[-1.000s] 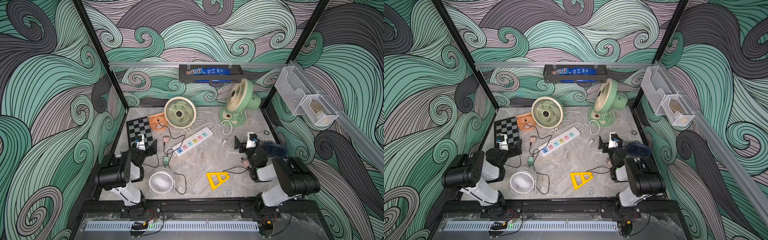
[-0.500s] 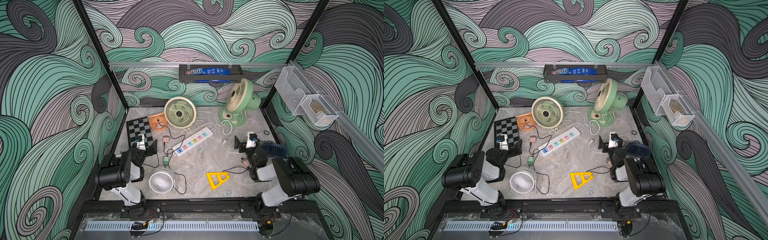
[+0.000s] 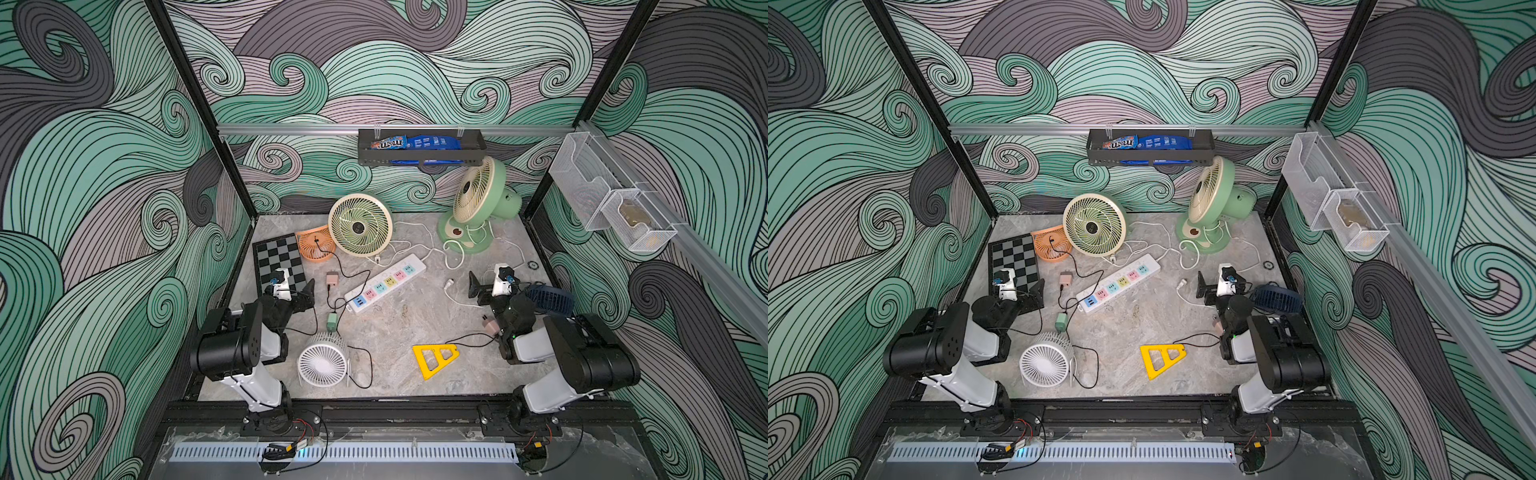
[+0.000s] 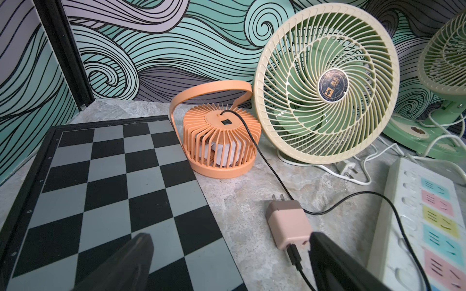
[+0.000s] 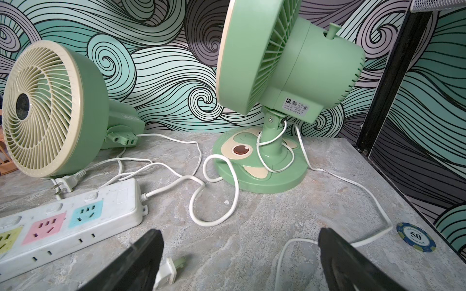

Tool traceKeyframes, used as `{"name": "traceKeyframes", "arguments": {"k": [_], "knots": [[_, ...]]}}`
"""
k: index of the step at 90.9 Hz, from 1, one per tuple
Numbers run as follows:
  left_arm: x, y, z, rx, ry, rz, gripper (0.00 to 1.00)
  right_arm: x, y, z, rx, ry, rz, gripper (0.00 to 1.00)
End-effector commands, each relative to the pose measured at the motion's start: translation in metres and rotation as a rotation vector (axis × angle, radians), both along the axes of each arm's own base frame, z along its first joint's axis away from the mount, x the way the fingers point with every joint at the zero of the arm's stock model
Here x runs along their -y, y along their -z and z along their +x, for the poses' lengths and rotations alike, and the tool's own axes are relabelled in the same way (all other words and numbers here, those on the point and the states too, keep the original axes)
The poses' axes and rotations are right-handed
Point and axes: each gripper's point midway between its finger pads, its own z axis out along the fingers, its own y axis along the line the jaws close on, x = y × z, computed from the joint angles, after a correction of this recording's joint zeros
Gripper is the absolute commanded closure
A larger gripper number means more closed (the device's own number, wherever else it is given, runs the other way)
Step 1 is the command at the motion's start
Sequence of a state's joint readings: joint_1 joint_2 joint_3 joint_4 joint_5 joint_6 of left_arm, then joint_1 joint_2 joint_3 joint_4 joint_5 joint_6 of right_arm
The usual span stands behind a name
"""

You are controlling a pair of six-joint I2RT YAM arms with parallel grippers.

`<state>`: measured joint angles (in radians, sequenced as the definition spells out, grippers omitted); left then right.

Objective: Unplug the desk fan from the power strip
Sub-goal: Reset both arms

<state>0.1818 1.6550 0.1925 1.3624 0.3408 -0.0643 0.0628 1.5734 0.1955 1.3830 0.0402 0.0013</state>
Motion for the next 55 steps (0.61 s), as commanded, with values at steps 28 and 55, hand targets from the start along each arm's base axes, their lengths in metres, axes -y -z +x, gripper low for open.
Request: {"name": "traceKeyframes", "arguments": {"k": [28, 55], "knots": [[0.000, -0.007, 0.005, 0.027, -0.005, -0.003, 0.01, -0.001, -0.008, 0.003, 0.030, 0.002, -0.011, 0.01], [0.000, -0.007, 0.005, 0.029, -0.005, -0.002, 0.01, 0.007, -0.025, -0.028, 0.149, 0.035, 0.012, 0.01]]}}
